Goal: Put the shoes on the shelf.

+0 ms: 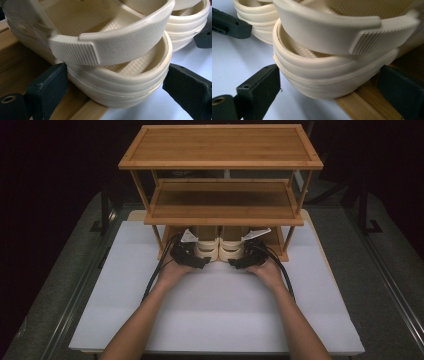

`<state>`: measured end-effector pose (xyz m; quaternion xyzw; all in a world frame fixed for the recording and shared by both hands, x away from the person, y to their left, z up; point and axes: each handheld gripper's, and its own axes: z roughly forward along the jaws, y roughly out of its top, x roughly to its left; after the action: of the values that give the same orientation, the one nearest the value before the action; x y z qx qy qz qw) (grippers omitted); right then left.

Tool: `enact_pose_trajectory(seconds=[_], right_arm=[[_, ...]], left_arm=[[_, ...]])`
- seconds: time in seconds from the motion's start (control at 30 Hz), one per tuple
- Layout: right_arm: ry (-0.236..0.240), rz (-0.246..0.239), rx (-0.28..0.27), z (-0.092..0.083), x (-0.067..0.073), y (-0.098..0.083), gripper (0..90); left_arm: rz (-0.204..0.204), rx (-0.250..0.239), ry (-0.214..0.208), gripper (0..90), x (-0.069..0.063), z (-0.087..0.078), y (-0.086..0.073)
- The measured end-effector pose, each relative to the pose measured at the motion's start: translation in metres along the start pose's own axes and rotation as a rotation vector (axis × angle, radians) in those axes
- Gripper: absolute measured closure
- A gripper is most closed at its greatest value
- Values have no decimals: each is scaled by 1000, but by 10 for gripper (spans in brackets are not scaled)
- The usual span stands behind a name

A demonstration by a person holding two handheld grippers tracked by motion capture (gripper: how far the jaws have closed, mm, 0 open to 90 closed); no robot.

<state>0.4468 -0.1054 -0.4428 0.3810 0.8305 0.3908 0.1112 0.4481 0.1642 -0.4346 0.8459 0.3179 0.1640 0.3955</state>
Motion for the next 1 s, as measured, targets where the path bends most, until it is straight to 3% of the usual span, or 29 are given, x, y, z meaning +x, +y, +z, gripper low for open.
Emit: enact_pose_trajectory(seconds=[0.2, 0.23, 0.3, 0.37, 0.43, 0.47, 0.57, 0.7, 0.93, 0.97, 1.0], right_arm=[[-2, 2, -12, 3, -3, 4, 46], [-5, 3, -12, 4, -4, 5, 47], [-13, 1, -12, 5, -7, 6, 47], [-27, -5, -9, 5, -10, 7, 46], [-39, -7, -10, 6, -11, 7, 48], [-42, -4, -11, 7, -11, 7, 48], [-64, 1, -13, 9, -12, 7, 49], [-83, -6, -12, 10, -14, 6, 53], [-82, 0, -11, 9, -14, 6, 55], [-81, 2, -10, 9, -14, 6, 56], [-80, 3, -10, 9, -14, 6, 58]], left_arm=[[-7, 2, 17, 59, -1, 5, 3], [26, 2, 13, 60, 2, 6, 4], [-24, -10, 18, 60, -1, 9, 3], [7, -2, 24, 61, 2, 11, 5], [-15, -6, 29, 62, 0, 14, 6], [16, 0, 29, 62, 2, 15, 8], [36, 9, 45, 62, 2, 19, 11], [10, 6, 45, 61, 1, 21, 10], [21, 8, 51, 61, 2, 20, 10], [-10, 6, 47, 61, 0, 21, 10], [-6, 7, 47, 61, 0, 20, 10]])
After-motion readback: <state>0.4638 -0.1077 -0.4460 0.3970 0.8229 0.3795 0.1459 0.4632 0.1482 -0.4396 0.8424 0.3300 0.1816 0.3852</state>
